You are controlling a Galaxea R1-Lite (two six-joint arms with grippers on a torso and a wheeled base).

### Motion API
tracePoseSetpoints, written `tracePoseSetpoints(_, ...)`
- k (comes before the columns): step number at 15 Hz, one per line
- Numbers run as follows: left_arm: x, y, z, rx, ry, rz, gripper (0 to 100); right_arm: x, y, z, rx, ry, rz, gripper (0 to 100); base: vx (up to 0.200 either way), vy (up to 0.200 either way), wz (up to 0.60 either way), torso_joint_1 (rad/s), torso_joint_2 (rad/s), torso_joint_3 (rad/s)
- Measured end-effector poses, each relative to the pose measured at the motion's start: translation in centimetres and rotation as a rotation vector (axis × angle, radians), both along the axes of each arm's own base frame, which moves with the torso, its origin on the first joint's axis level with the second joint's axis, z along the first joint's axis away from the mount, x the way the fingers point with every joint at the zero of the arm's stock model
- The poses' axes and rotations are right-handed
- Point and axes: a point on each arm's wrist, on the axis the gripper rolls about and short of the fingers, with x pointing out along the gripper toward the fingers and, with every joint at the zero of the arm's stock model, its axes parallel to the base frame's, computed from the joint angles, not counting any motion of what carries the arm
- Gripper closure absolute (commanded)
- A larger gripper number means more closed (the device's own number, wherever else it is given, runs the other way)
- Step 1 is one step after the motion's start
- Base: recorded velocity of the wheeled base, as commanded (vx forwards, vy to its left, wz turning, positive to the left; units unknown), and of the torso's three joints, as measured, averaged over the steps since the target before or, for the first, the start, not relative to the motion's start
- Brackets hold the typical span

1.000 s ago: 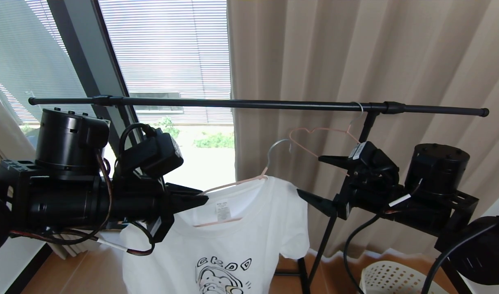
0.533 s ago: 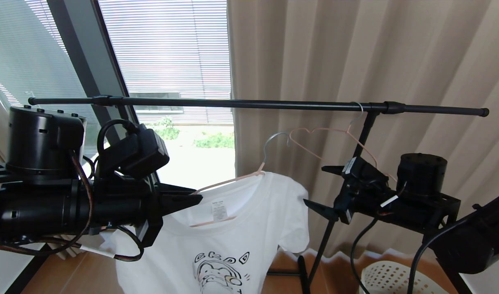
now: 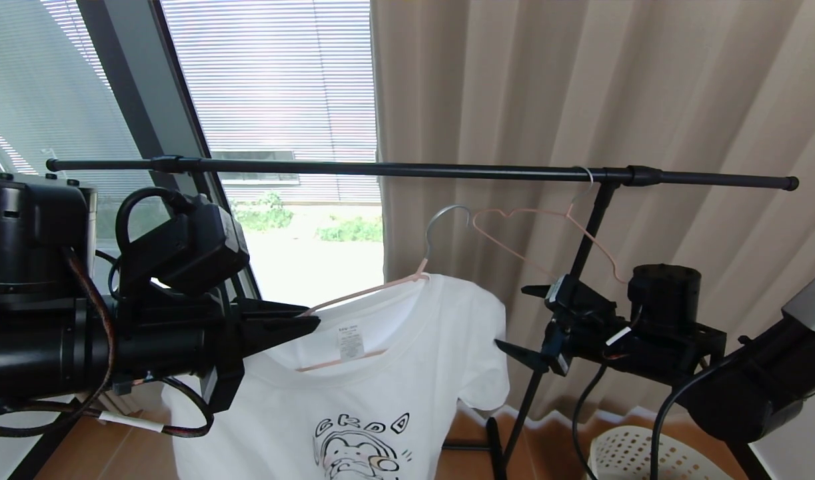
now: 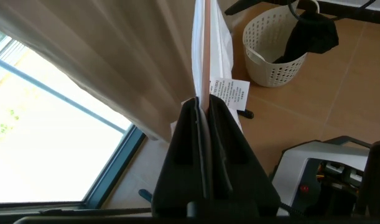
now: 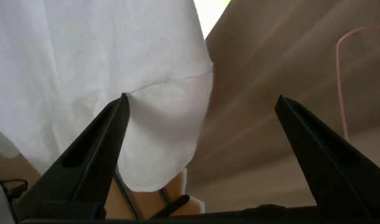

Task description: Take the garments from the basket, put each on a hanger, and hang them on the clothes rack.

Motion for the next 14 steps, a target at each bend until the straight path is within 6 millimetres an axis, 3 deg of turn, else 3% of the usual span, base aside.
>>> tracePoseSetpoints(14,-0.8,0.3,0.6,-0.013,-0.026,-0.003,100,0.3,1.2,-3.2,-0.057,0.06,0.041,0,0.0,0.0,0.0,0.0,0.0,0.0)
